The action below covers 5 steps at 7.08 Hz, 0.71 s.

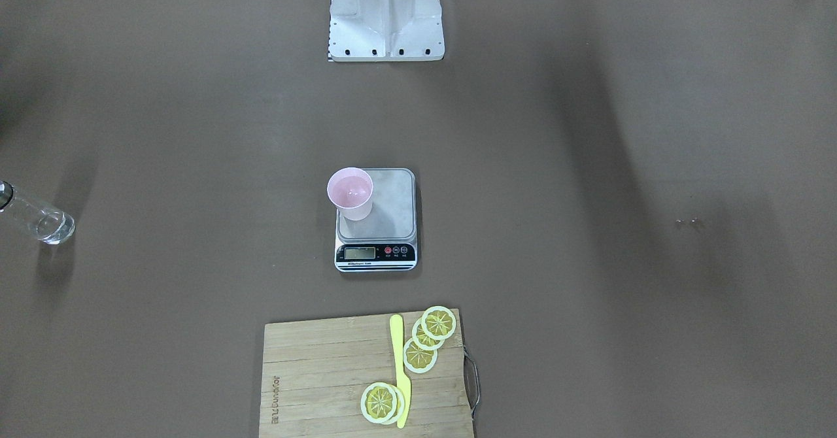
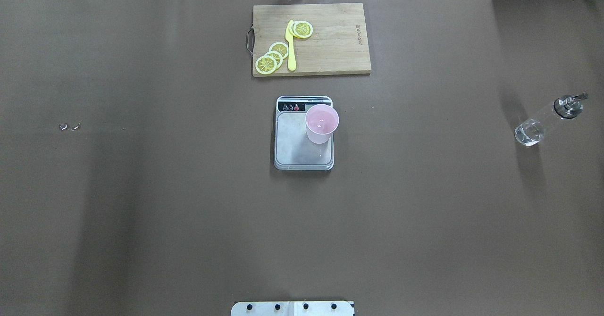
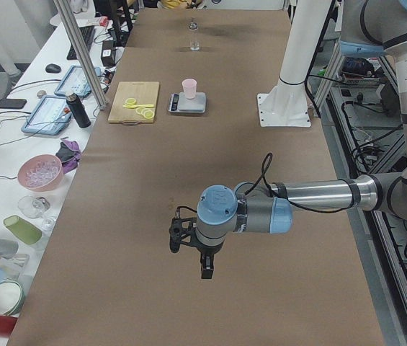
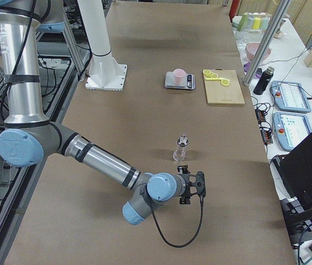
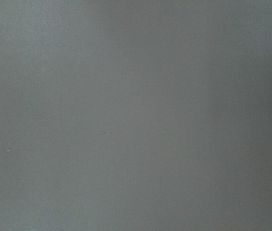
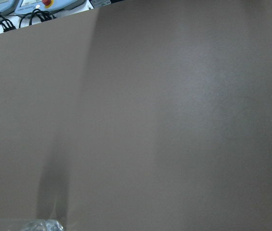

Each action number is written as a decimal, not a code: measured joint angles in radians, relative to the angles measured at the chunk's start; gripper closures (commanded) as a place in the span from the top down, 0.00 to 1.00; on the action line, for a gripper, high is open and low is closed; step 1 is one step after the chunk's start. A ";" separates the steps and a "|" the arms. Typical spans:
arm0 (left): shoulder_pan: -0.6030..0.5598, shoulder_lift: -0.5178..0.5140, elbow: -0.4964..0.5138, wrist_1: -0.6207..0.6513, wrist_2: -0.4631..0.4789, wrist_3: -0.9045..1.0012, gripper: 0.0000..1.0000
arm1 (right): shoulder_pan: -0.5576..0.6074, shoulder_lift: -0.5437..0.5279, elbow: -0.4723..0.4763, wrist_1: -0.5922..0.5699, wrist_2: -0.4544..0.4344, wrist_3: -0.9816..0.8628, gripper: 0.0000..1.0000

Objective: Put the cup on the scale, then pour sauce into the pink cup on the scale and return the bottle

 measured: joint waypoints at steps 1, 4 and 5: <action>0.001 -0.002 0.001 -0.001 0.004 0.007 1.00 | 0.028 0.037 0.001 -0.144 -0.001 -0.088 1.00; 0.006 -0.003 0.004 -0.001 0.018 0.041 1.00 | 0.061 0.113 -0.001 -0.420 -0.025 -0.244 1.00; 0.005 -0.003 0.005 0.000 0.018 0.041 1.00 | 0.063 0.131 -0.001 -0.481 -0.044 -0.261 1.00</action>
